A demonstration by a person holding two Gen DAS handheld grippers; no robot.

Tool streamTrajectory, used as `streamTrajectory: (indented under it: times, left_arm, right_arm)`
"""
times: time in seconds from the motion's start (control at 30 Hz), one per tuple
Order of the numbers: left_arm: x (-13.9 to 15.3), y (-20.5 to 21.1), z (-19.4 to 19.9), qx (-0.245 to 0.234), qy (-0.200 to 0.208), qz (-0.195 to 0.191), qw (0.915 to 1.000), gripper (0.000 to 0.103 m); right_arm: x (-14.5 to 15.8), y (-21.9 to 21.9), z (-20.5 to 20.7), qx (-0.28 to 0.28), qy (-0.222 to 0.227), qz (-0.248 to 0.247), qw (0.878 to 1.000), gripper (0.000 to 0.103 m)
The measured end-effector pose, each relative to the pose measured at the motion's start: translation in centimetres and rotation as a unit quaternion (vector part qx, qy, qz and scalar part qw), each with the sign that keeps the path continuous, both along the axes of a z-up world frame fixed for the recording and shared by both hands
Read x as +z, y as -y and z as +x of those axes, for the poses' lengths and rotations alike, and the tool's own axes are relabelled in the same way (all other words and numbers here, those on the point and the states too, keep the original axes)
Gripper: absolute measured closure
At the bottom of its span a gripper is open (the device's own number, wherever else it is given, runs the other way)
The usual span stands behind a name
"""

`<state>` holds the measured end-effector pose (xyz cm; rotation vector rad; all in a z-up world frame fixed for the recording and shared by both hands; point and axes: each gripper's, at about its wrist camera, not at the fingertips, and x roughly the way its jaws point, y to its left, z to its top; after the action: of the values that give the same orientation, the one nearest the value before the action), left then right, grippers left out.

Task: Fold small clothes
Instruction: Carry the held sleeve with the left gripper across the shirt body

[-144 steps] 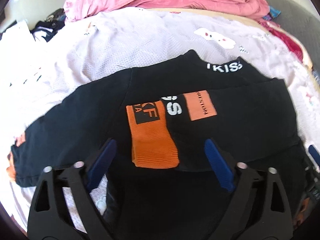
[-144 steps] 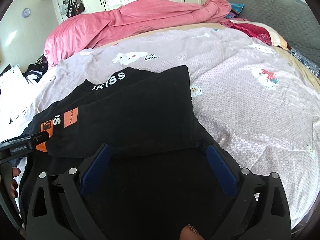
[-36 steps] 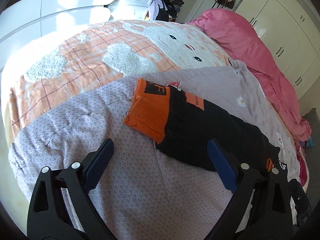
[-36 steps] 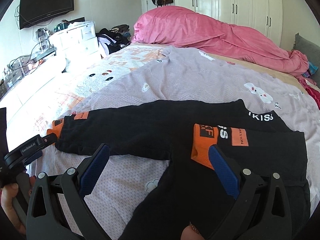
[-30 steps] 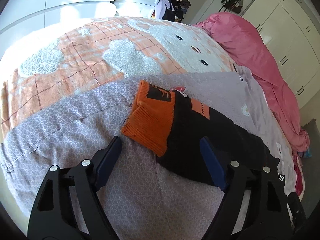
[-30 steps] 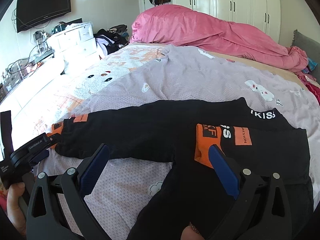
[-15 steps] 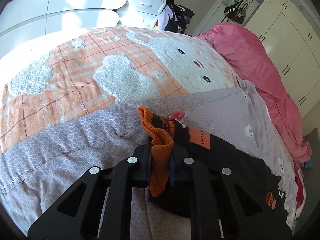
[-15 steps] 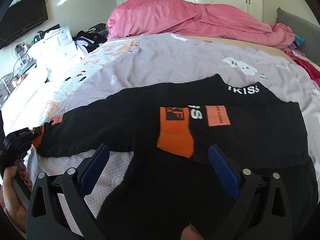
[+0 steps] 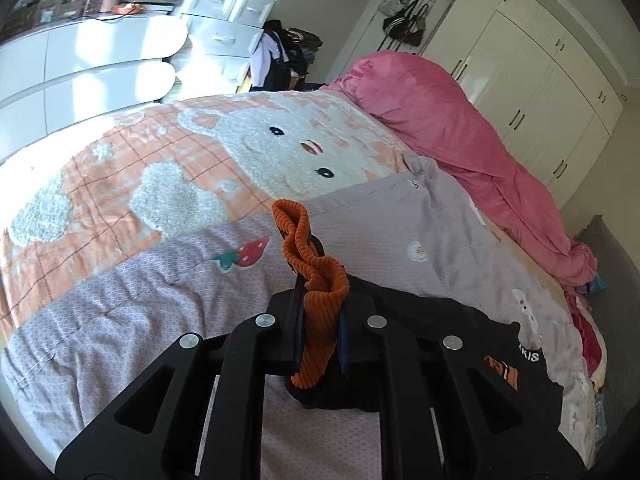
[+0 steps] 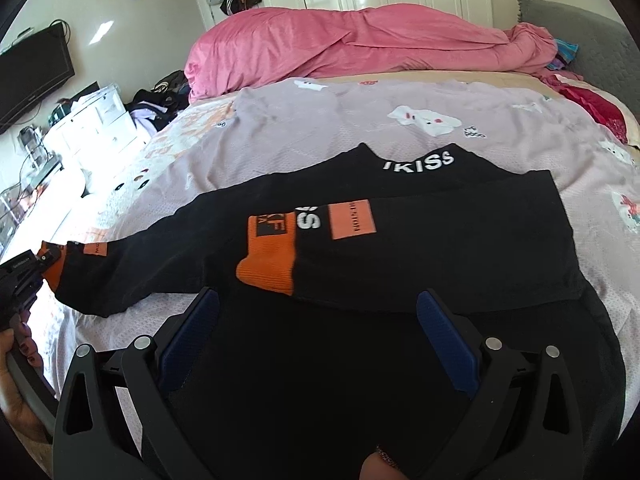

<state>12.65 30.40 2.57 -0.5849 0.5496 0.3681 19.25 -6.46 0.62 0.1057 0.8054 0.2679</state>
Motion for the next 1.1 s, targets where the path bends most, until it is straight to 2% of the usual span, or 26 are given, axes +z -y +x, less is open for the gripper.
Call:
streamTrajectory:
  times: [0.4, 0.6, 0.8, 1.1]
  left_arm:
    - [4.6, 7.1, 1.5, -0.069, 0.008, 0.042, 0.9967, 0.097]
    - [5.3, 11.1, 2.6, -0.108, 0.006, 0.056, 0.9926, 0.097]
    - [5.6, 15.6, 3.7, -0.152, -0.001, 0.083, 0.9849, 0.097]
    - [5.9, 20.6, 4.9, -0.197, 0.002, 0.089, 0.9764, 0.097]
  right_arm:
    - [0.4, 4.4, -1.2, -0.025, 0.003, 0.026, 0.999, 0.004]
    - [1.0, 6.6, -1.9, -0.038, 0.010, 0.032, 0.999, 0.004]
    - [1.7, 8.9, -2.3, -0.065, 0.027, 0.022, 0.997, 0.004]
    - [1.5, 12.2, -2.6, -0.088, 0.028, 0.035, 0.995, 0.004]
